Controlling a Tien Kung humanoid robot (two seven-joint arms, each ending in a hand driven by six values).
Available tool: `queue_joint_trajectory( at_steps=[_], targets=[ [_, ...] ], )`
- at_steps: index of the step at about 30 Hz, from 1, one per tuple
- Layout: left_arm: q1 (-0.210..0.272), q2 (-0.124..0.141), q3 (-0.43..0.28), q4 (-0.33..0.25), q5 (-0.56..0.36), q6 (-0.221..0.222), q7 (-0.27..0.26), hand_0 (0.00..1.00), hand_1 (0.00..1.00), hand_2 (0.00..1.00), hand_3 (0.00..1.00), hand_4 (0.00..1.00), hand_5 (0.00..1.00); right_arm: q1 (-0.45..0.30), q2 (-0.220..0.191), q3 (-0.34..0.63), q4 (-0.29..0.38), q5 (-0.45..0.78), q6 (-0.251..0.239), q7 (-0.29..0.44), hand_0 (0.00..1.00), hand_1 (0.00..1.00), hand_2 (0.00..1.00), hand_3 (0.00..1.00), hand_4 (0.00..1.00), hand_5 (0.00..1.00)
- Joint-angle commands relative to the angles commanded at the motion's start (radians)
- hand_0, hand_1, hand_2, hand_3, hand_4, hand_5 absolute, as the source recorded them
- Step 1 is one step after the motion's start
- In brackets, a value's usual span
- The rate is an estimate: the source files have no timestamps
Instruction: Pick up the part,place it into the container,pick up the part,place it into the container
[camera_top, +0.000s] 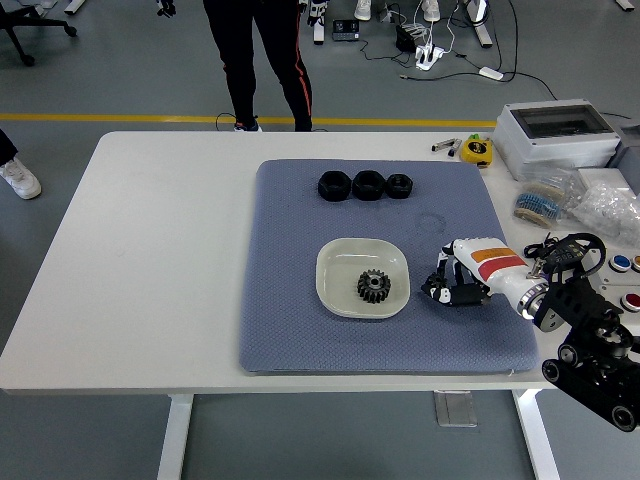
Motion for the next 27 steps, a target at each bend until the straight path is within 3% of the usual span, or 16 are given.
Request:
queue_joint_trajectory(
  at_steps=[11,17,22,23,27],
  targets=[
    [0.007,0.002,-0.008,0.000,0.009,-0.002,0.004,0.642,0.627,0.667,0.611,0.614,0.649,-0.001,-0.023,0.061,0.156,-0.095,-0.004,-0.030,0.002,0.073,0.213,0.365,0.724,0.497],
    [0.013,0.005,-0.017,0.000,0.022,-0.005,0.007,0.642,0.627,0.666,0.612,0.613,0.648,0.013,-0.018,0.048,0.245,-0.138,0.006,-0.047,0.002,0.076,0.213,0.367,0.735,0.490],
    [0.015,0.007,-0.020,0.000,0.028,-0.007,0.009,0.642,0.627,0.666,0.612,0.613,0.648,0.044,0.009,0.006,0.254,-0.148,0.023,-0.054,0.002,0.076,0.213,0.367,0.735,0.490],
    [0.016,0.007,-0.019,-0.001,0.025,-0.006,0.010,0.642,0.627,0.668,0.611,0.613,0.647,0.052,0.018,-0.005,0.246,-0.148,0.029,-0.057,0.002,0.114,0.239,0.405,0.774,0.445],
    [0.015,0.009,-0.013,-0.002,0.019,-0.006,0.010,0.642,0.627,0.668,0.611,0.613,0.647,0.073,0.046,-0.030,0.202,-0.153,0.049,-0.069,0.002,0.114,0.239,0.405,0.774,0.445]
  ],
)
